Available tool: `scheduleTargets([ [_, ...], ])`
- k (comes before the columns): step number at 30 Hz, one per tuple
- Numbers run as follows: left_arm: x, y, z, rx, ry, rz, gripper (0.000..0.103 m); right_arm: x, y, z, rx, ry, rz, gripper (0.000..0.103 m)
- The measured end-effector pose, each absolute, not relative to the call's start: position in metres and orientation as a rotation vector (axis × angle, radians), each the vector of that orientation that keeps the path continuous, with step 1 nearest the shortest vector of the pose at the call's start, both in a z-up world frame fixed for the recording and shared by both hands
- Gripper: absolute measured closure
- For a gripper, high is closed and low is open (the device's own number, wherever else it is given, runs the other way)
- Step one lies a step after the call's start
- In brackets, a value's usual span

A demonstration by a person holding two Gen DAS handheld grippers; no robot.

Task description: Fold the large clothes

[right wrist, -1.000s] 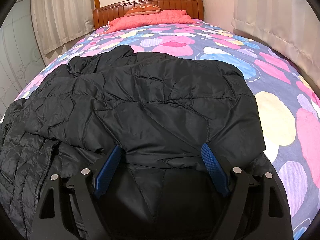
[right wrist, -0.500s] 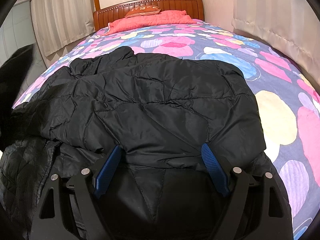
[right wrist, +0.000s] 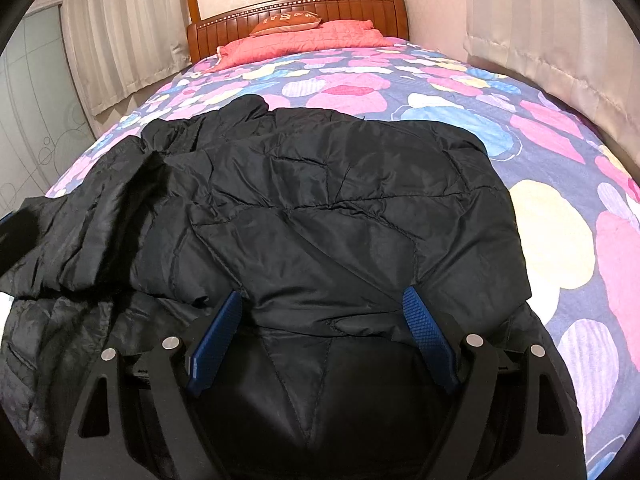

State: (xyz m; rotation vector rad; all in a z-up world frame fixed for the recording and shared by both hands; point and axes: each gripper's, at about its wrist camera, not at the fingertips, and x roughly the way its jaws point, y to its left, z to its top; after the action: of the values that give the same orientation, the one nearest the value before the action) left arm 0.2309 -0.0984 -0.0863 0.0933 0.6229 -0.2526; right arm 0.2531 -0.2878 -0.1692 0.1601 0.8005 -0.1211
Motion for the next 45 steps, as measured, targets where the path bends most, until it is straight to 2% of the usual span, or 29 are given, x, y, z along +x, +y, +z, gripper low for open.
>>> scheduleTargets([
  [9,0.202,0.031,-0.075,0.047,0.594,-0.024,0.031,0.261,-0.236,-0.110,0.216,0.729,0.023,0.022],
  [14,0.196,0.094,-0.085,-0.019,0.627,0.089,0.030,0.315,-0.193,-0.129,0.219,0.835,0.082,0.022],
  [15,0.195,0.101,-0.087,-0.029,0.635,0.098,0.030,0.325,-0.187,-0.138,0.235,0.873,0.094,0.034],
  [17,0.193,0.111,-0.090,-0.033,0.643,0.113,0.030,0.338,-0.173,-0.154,0.257,0.934,0.131,0.071],
  [18,0.192,0.114,-0.091,-0.030,0.644,0.117,0.030,0.339,-0.166,-0.154,0.234,0.927,0.125,0.075],
  [19,0.192,0.118,-0.091,-0.026,0.643,0.118,0.030,0.338,-0.164,-0.151,0.213,0.910,0.127,0.085],
  [21,0.192,0.122,-0.090,-0.024,0.635,0.119,0.030,0.330,-0.165,-0.135,0.179,0.858,0.128,0.088],
  [27,0.200,0.122,-0.085,-0.038,0.618,0.099,0.030,0.302,-0.217,-0.105,0.074,0.744,-0.049,0.089],
  [35,0.230,0.094,-0.098,-0.003,0.662,0.031,0.030,0.304,-0.281,-0.152,0.145,0.855,-0.122,0.087],
  [38,0.247,0.089,-0.103,-0.010,0.706,0.017,0.030,0.304,-0.287,-0.151,0.160,0.865,-0.110,0.080],
  [43,0.277,0.087,-0.096,-0.040,0.696,0.033,0.030,0.284,-0.284,-0.113,0.142,0.779,-0.215,0.055],
  [45,0.298,0.083,-0.093,-0.051,0.691,0.028,0.030,0.289,-0.276,-0.102,0.151,0.746,-0.188,0.055],
])
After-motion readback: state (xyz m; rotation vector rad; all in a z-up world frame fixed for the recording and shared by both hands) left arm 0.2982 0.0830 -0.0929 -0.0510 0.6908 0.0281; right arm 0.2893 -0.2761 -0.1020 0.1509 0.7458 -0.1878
